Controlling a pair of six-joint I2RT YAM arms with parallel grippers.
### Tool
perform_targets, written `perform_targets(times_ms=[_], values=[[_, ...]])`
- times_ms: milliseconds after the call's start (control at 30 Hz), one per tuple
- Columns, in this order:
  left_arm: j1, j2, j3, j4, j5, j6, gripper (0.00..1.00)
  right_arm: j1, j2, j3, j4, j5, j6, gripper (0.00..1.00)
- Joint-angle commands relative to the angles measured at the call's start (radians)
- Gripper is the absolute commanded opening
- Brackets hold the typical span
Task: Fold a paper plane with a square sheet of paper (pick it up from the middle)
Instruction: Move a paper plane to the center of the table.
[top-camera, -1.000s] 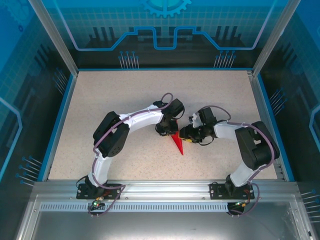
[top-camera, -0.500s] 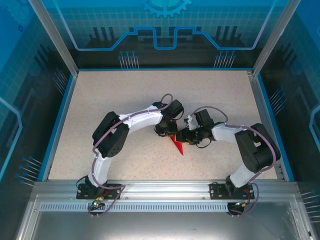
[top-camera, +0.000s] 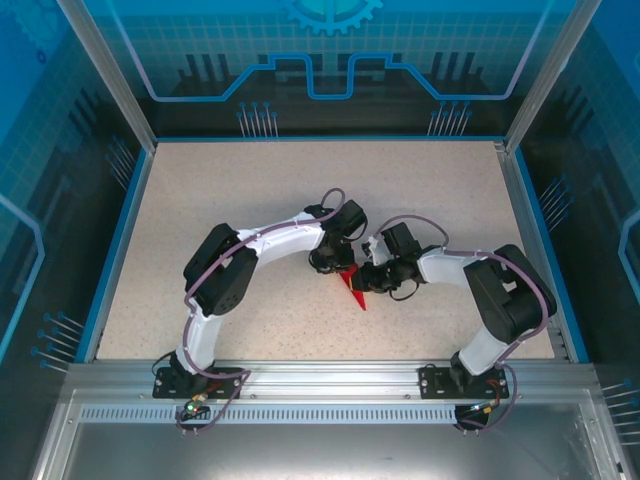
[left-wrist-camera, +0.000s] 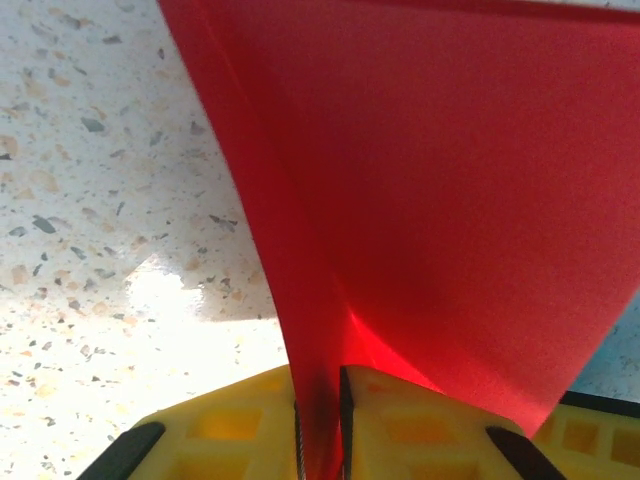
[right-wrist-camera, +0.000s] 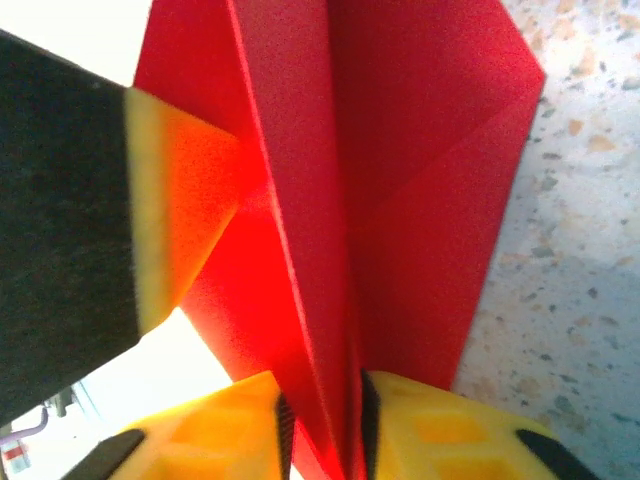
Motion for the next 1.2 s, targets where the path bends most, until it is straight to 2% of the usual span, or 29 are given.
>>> perform_targets(times_ms=[0, 100, 200, 400, 533, 633, 900, 1167], values=[[0.002, -0.068, -0.02, 0.008, -0.008, 0.013, 0.19, 0.026, 0.008, 0.04, -0.069, 0.059, -0.031, 0.17], [0.0, -0.113, -0.054, 0.052, -0.002, 0.011, 0.22, 0.047, -0.028, 0.062, -0.122, 0.102, -0.046, 0.11], [0.001, -0.178, -0.111, 0.118, -0.011, -0.005, 0.27, 0.075, -0.053, 0.115, -0.238, 0.248, -0.063, 0.07], [0.002, -0.293, -0.186, 0.145, -0.125, -0.038, 0.35, 0.099, -0.092, 0.244, -0.455, 0.605, 0.008, 0.1], [0.005, -0.356, -0.243, 0.143, -0.205, -0.065, 0.38, 0.099, -0.062, 0.311, -0.504, 0.699, 0.059, 0.14], [0.012, -0.381, -0.28, 0.154, -0.209, -0.082, 0.38, 0.099, 0.013, 0.369, -0.533, 0.72, 0.082, 0.14], [0.028, -0.409, -0.327, 0.148, -0.213, -0.078, 0.38, 0.099, 0.174, 0.432, -0.516, 0.676, 0.093, 0.13], [0.046, -0.404, -0.367, 0.197, -0.197, -0.093, 0.37, 0.103, 0.236, 0.414, -0.527, 0.677, 0.098, 0.21]])
